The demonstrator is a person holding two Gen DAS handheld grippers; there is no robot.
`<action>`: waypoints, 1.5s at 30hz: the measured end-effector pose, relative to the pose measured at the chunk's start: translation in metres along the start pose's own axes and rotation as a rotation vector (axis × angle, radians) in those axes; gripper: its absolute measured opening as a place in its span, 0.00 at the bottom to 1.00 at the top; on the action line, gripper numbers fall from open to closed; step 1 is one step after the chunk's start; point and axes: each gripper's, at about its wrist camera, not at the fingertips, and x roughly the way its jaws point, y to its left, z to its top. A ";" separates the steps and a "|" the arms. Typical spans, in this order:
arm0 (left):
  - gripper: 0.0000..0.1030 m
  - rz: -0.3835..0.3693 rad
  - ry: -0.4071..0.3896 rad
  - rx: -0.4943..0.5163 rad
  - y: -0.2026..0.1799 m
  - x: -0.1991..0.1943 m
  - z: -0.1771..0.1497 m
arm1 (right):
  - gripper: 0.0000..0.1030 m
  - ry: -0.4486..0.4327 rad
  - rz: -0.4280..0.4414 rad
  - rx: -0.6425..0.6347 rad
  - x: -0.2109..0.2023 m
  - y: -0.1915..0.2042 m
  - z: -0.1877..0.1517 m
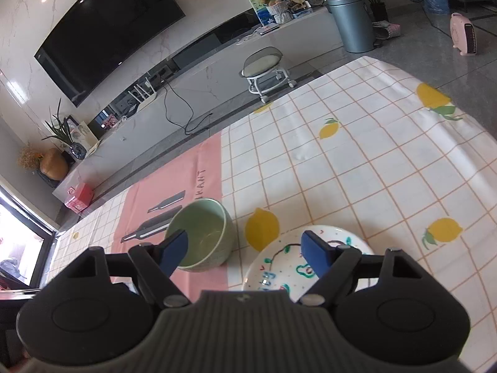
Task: Organize plates and bowls
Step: 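Open the left tool off the steel bowls while the right tool moves to the green bowl, then close the right tool on the rim of the pale green bowl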
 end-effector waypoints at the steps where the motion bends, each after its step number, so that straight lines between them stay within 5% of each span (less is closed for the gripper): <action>1: 0.66 -0.005 -0.008 -0.008 0.001 0.004 0.002 | 0.77 -0.008 0.019 -0.014 0.005 0.004 -0.001; 9: 0.66 0.008 0.061 -0.038 0.007 0.039 0.014 | 0.77 0.084 -0.011 -0.044 0.052 0.016 -0.010; 17: 0.68 -0.057 0.089 -0.129 0.020 0.063 0.015 | 0.75 0.082 0.003 -0.016 0.064 0.008 -0.005; 27: 0.64 -0.062 0.099 -0.173 0.021 0.079 0.021 | 0.53 0.109 0.010 -0.027 0.085 0.015 -0.003; 34: 0.44 -0.130 0.122 -0.280 0.029 0.092 0.021 | 0.31 0.147 0.005 -0.051 0.100 0.014 -0.003; 45: 0.41 -0.089 0.147 -0.282 0.026 0.108 0.012 | 0.26 0.203 0.050 -0.003 0.119 0.009 -0.002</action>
